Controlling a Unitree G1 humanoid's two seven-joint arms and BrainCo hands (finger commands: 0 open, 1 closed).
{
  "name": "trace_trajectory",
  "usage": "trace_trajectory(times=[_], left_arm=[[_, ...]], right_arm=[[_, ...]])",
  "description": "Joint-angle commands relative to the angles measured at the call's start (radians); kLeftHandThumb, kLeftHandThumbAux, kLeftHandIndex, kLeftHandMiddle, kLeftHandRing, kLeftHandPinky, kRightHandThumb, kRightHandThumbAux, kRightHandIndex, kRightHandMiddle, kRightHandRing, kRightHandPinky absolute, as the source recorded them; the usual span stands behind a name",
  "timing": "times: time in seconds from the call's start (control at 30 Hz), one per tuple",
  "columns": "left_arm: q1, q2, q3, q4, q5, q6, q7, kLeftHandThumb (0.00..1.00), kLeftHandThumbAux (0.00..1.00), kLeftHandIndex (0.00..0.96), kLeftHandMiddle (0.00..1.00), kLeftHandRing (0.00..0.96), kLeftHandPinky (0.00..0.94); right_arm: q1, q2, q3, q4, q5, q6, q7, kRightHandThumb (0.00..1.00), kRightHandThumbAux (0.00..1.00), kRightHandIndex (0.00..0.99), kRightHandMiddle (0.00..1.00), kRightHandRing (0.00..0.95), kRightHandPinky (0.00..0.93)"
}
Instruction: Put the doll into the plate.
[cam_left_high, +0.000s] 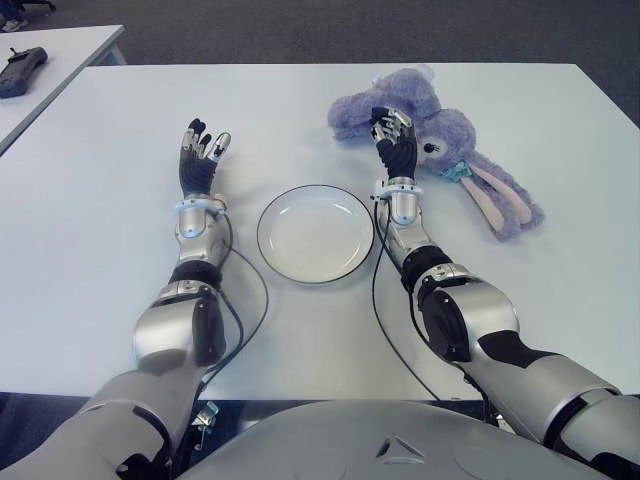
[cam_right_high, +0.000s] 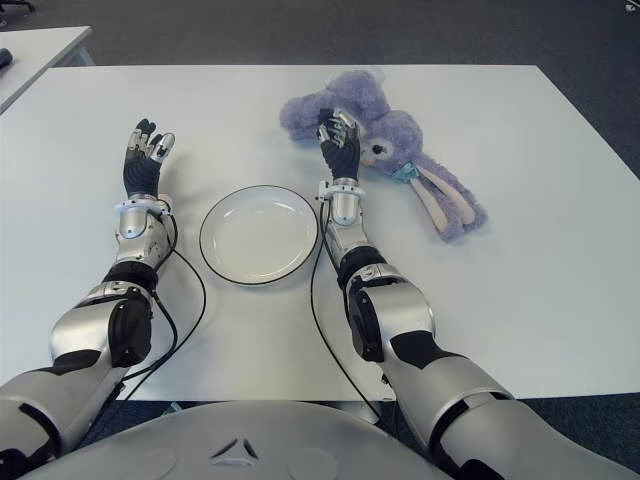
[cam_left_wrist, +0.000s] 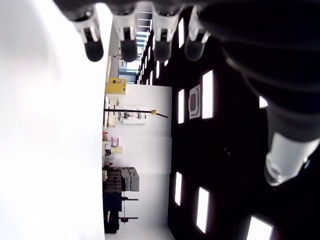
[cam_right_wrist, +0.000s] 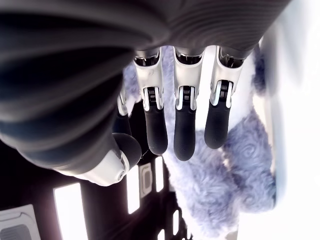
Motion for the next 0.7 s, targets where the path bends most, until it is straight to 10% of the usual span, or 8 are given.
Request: trace_trajectory(times=[0.03,0.7], left_arm=[[0.292,-0.145,0.009,0.145,-0.025,0.000,-0.003,0.000,0.585,0.004,0.034,0.016,0.012],[0.287,-0.146,0.015,0.145,-0.031,0.010,-0.007,0.000,0.616,0.007,0.038,0.017,0.013]], right_arm=[[-0.092,0.017,0.007,0.018,-0.004,-0.028,-0.014,0.668,0.743,0.396,0.305,0.314,0.324],[-0.189,-0.017,0.001,0.035,-0.001,0.016,-0.022,0.672,0.741,0.396,0.296,0.295,0.285]])
